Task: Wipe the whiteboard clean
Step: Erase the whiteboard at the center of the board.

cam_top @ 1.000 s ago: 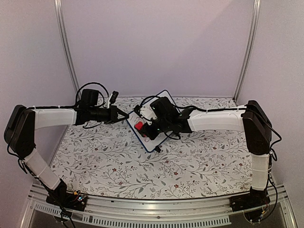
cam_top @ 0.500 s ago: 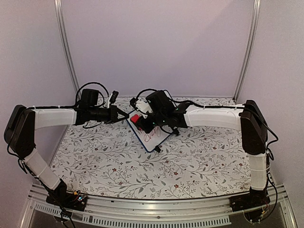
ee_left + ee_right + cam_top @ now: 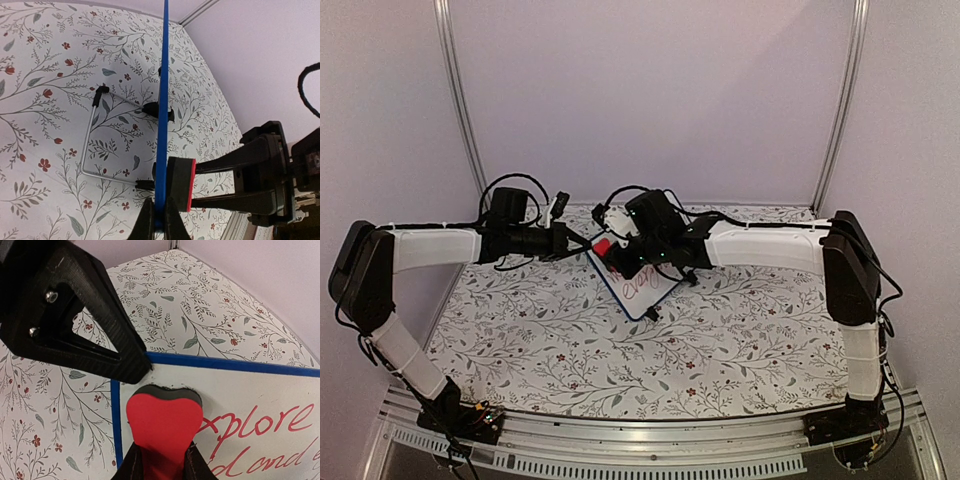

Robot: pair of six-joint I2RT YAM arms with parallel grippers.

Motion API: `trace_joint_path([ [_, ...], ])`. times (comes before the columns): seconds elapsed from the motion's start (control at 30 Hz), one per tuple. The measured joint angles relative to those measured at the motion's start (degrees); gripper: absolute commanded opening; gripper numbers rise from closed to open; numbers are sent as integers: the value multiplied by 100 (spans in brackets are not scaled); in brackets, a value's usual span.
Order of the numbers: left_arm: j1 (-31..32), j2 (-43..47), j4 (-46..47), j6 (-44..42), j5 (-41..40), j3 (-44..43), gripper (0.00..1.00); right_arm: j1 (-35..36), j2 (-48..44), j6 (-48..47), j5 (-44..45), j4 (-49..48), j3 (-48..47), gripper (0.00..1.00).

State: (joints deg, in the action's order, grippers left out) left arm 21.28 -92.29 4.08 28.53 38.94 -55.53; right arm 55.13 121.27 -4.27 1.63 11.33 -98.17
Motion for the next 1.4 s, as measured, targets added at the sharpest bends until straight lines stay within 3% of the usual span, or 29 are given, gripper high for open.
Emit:
trace_joint_path([
  [0.33, 2, 0, -13, 0, -24, 2, 0, 0, -380, 175, -42, -293, 990, 14],
  [0.57, 11, 0, -4, 0, -4, 2, 0, 0, -420, 254, -48, -321, 1060, 14],
  [1.4, 11, 2, 15, 0, -50, 2, 0, -192, 61, 297, -398, 197, -192, 15],
])
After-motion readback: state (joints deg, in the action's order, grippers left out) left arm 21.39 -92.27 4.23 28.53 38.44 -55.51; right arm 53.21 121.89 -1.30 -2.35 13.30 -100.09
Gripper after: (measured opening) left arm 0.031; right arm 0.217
